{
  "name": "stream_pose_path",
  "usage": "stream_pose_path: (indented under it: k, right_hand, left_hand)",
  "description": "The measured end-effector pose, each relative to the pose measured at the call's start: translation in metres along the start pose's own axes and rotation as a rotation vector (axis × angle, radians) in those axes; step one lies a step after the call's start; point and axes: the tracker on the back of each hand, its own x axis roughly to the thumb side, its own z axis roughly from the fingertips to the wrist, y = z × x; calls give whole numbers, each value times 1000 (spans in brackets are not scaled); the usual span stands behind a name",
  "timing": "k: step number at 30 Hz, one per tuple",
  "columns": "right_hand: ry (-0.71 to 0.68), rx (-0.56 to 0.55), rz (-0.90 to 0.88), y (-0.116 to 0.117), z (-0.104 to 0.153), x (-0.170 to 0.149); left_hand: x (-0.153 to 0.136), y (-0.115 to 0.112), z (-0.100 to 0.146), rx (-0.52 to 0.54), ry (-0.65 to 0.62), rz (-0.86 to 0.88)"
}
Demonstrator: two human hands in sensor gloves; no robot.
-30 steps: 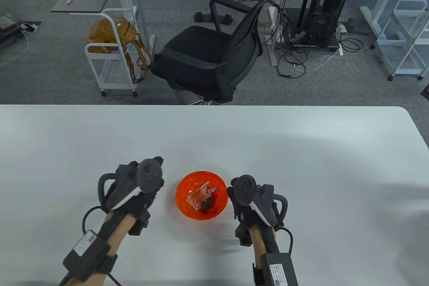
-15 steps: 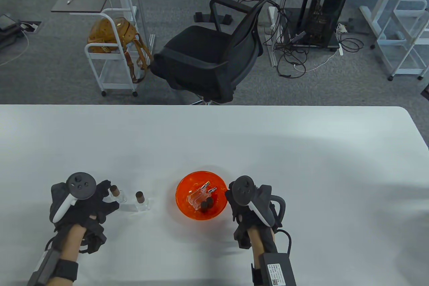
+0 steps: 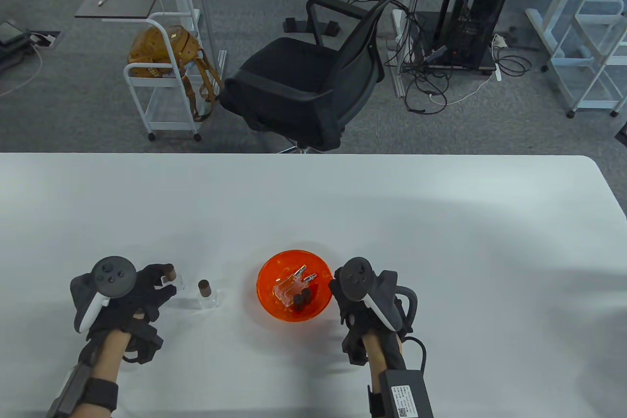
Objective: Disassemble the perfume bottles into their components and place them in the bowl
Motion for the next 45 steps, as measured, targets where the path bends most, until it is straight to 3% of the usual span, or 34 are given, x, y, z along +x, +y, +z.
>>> stream_pose_path:
  k: [3,6,11,19,24,30,35,38,41,45]
  right_hand:
    - [-16,-3,-5,-1,1,4]
    - [-39,-12,-7,-3,4,11]
    - [-106,-44,-23,-10,12,28]
    - [-272,-75,-165,-22,30,62]
    - [-417,38,-242,-16,45,90]
    - [-446,-58,-127,-5,52,108]
    - [-358,-135,-286,-25,45,86]
    - [-272,-164,-144,-23,34,67]
    - [-209,-152,162,-2,25,60]
    - [-173,-123,350,19,17,59]
  left_hand:
    - [33,18,13,99,-128,54]
    - [66,24,28,126,-250,64]
    - [117,-3,53,31,-419,44]
    - [130,-54,58,-111,-448,-102]
    - [131,-60,58,-126,-453,-136]
    - [132,-61,60,-127,-460,-157]
    - [127,-61,59,-129,-436,-153]
    - [125,-61,58,-136,-426,-148]
    - [123,-61,57,-143,-420,-133]
    - [122,-62,57,-158,-411,-118]
